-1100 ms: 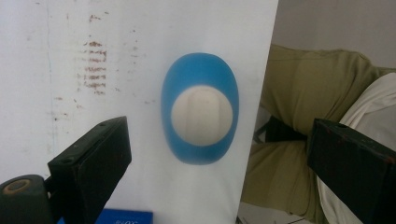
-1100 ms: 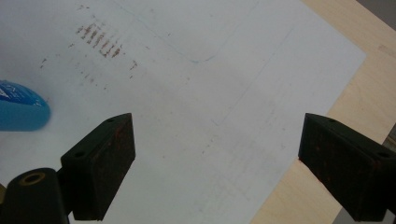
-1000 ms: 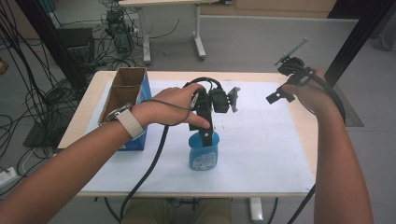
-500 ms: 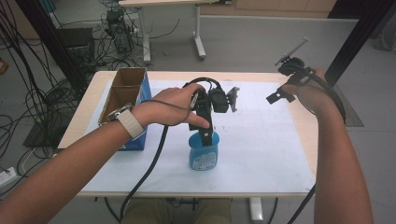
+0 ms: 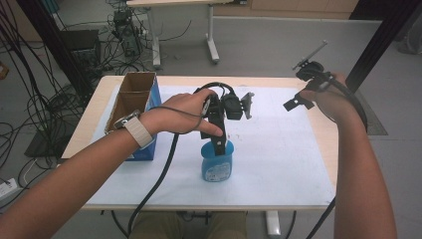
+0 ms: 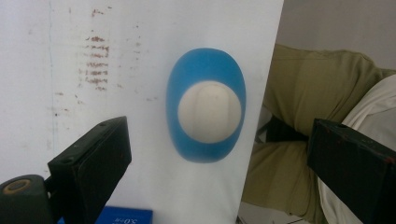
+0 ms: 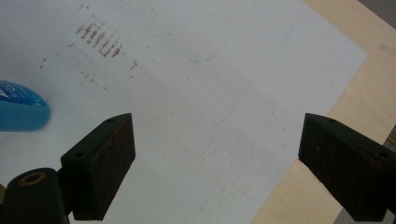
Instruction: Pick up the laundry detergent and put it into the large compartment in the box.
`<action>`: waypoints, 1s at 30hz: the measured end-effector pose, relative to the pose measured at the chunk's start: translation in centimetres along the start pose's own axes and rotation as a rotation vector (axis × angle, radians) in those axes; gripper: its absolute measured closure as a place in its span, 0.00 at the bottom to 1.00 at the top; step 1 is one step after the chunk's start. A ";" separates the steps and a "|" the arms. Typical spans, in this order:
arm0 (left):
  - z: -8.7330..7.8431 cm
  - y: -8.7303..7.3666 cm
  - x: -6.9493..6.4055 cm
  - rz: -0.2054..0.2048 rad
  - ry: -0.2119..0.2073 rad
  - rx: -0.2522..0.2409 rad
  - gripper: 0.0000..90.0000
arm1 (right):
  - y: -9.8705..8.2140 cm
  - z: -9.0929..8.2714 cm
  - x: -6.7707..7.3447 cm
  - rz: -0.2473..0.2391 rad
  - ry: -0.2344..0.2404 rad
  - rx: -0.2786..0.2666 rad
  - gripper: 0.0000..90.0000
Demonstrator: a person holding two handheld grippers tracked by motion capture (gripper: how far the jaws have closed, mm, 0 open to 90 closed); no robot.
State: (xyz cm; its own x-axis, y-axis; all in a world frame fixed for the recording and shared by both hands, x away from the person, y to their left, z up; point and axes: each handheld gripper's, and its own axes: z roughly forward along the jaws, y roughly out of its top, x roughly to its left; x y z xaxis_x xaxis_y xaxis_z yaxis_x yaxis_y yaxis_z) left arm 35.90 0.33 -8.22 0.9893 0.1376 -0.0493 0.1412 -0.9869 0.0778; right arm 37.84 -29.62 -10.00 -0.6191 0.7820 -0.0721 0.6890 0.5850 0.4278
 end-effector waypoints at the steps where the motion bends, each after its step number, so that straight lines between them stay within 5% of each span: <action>1: 0.0 0.0 0.0 0.001 0.002 0.002 0.08 | 0.0 0.0 0.0 0.000 0.000 0.000 0.12; 30: 0.1 0.2 0.0 0.000 0.003 0.008 0.08 | -0.2 -0.1 -0.1 0.004 -0.002 -0.003 0.12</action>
State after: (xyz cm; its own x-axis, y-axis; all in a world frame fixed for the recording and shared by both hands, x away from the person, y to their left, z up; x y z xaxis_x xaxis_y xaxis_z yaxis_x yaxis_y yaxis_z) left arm 35.90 0.11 -8.34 0.9894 0.1376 -0.0467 0.1406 -0.9876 0.0703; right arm 37.75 -29.82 -9.97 -0.6154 0.7848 -0.0726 0.6904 0.5812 0.4308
